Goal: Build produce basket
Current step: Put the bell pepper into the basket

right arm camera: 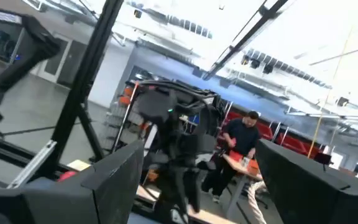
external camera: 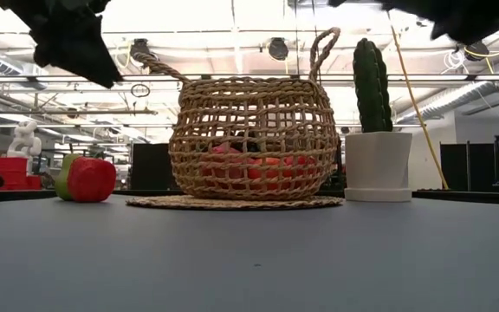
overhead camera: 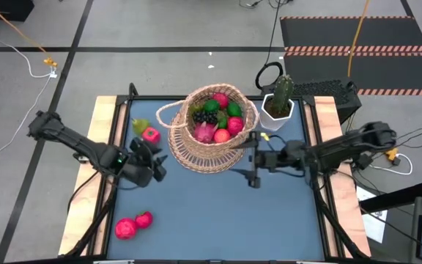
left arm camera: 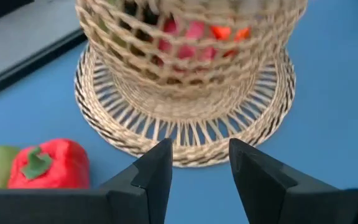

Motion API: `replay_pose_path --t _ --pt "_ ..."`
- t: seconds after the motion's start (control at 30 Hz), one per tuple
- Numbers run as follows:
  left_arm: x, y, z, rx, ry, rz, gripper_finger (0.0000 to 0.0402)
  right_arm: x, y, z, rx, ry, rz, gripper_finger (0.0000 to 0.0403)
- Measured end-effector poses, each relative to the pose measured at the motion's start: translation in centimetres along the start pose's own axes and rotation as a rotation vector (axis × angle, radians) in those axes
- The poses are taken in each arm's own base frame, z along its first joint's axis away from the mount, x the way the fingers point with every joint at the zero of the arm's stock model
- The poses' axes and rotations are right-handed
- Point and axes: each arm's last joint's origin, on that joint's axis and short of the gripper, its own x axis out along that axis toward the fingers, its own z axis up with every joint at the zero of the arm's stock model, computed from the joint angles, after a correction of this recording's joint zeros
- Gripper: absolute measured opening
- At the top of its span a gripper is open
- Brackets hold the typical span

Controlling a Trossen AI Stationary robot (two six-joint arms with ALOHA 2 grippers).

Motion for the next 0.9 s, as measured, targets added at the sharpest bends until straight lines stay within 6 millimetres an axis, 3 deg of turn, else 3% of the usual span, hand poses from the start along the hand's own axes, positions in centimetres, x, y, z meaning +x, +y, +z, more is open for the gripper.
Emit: replay_pose_path --t 0.2,0.37,0.5,0.7,0.9 --pt "2.0 -2.2 -1.0 0.005 0.066 -0.014 0.0157 4.7 1.2 -4.1 0.105 0.114 0.023 0.0306" --pt "2.9 -2.5 -1.4 0.027 0.121 -0.002 0.0157 9.6 4.3 -8.0 0.113 0.293 0.121 0.0306" --pt "3.3 -2.6 -1.6 0.053 0.079 0.049 0.0156 12.7 6.6 -10.3 0.055 0.314 0.167 0.0306" --pt "4.9 -2.0 -3.9 0.067 0.076 0.118 0.0157 15.9 9.2 -13.8 0.084 0.318 0.192 0.0306" --pt "5.0 -0.7 -7.3 0.049 0.125 0.109 0.0156 17.7 11.5 -17.1 0.093 0.273 0.230 0.0306"
